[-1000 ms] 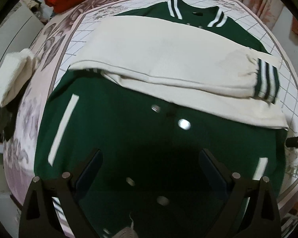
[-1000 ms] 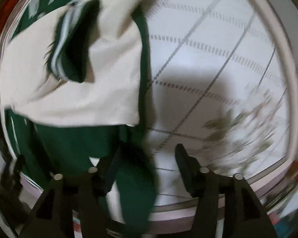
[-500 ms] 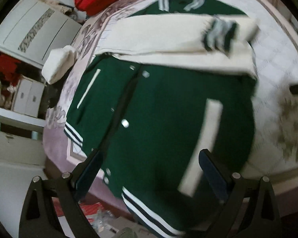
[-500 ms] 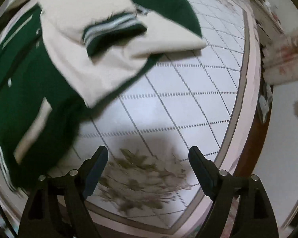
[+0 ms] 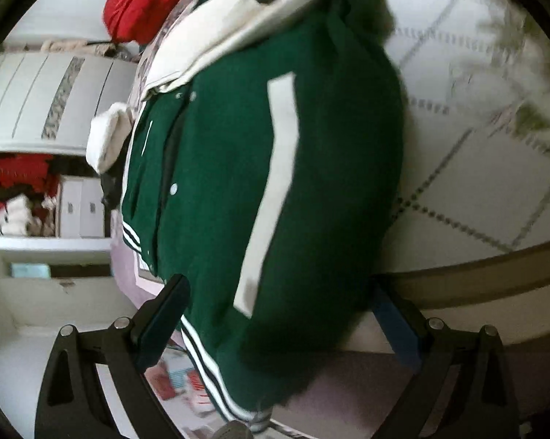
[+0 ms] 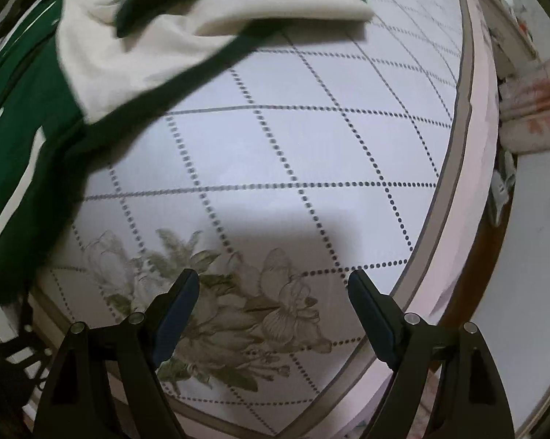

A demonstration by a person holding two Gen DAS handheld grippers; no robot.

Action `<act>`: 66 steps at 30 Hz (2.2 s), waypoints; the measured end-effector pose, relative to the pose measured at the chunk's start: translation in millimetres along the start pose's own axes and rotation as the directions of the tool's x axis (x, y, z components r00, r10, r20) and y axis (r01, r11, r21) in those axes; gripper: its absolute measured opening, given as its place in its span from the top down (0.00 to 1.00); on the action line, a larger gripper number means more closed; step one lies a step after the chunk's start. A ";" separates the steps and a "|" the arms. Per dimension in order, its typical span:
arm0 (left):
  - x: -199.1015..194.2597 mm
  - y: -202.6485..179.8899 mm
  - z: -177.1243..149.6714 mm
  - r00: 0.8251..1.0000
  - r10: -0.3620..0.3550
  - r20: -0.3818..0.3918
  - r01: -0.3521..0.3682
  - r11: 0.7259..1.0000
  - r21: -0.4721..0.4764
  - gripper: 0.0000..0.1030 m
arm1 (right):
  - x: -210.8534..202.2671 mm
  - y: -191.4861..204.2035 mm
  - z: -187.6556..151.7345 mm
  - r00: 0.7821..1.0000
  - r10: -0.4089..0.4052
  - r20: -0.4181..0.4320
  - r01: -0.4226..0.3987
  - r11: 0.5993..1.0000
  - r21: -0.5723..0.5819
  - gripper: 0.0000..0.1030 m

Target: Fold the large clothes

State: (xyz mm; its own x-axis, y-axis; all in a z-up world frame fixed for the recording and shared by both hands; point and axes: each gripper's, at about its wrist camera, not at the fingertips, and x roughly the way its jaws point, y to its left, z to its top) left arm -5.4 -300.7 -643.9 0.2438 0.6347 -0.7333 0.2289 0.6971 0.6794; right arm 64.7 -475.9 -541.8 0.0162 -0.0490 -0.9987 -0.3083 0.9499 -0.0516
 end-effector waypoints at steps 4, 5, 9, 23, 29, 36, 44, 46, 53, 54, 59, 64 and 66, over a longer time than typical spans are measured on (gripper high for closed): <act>15.0 13.7 15.4 1.000 0.022 0.010 -0.022 0.999 -0.041 0.03 | -1.2 -2.4 18.5 0.999 0.028 0.019 -0.029 0.999 0.035 0.18; 16.8 16.5 19.4 1.000 0.022 0.005 -0.022 0.998 -0.051 0.03 | -1.8 -1.9 24.4 0.999 0.034 0.029 -0.035 0.999 0.041 0.18; 19.9 33.2 32.4 0.998 -0.061 0.000 0.061 0.992 -0.110 0.52 | -6.7 -12.7 45.6 0.980 0.191 0.061 -0.199 0.967 0.162 0.18; 11.2 80.1 50.0 0.959 -0.283 -0.008 0.267 0.912 -0.311 0.86 | 24.4 -48.8 124.2 0.518 0.769 0.376 -0.812 0.302 0.500 0.18; 14.2 86.5 51.2 0.945 -0.327 -0.024 0.300 0.894 -0.333 0.86 | 29.4 -15.1 174.6 0.474 0.786 0.397 -0.821 0.232 0.522 0.69; -1.1 119.8 43.6 0.926 -0.376 0.028 0.360 0.860 -0.361 0.88 | -7.5 -7.2 183.7 0.505 0.752 0.424 -0.806 0.235 0.544 0.85; -12.1 213.8 26.9 0.859 -0.496 0.130 0.500 0.755 -0.424 0.88 | -139.2 14.7 211.1 0.595 0.687 0.417 -0.778 0.361 0.515 0.86; -0.4 247.8 27.7 0.844 -0.513 0.156 0.525 0.729 -0.439 0.88 | -162.2 29.3 232.5 0.618 0.667 0.415 -0.766 0.393 0.509 0.86; 88.1 363.9 46.9 0.773 -0.585 0.245 0.618 0.605 -0.502 0.88 | -197.7 113.9 350.9 0.707 0.593 0.384 -0.695 0.484 0.532 0.86; 109.6 381.7 52.0 0.756 -0.598 0.264 0.636 0.579 -0.510 0.88 | -198.2 132.2 376.6 0.728 0.576 0.372 -0.675 0.503 0.540 0.86; 203.5 425.1 73.9 0.701 -0.655 0.284 0.686 0.510 -0.519 0.86 | -157.5 194.0 461.9 0.793 0.522 0.313 -0.594 0.550 0.587 0.86; 305.9 443.2 87.9 0.634 -0.739 0.228 0.712 0.442 -0.545 0.76 | -105.4 235.2 517.3 0.826 0.503 0.254 -0.543 0.591 0.596 0.82; 332.7 447.9 86.9 0.588 -0.774 0.235 0.729 0.382 -0.569 0.76 | -91.7 245.8 526.8 0.827 0.509 0.240 -0.542 0.608 0.580 0.74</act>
State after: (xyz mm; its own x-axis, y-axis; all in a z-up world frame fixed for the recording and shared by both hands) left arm 260.1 193.8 -581.4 0.1877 -0.2443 -0.9514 -0.2709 0.9181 -0.2892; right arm 488.5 -75.3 -462.7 0.0851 0.5169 -0.8518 0.3555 0.7829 0.5106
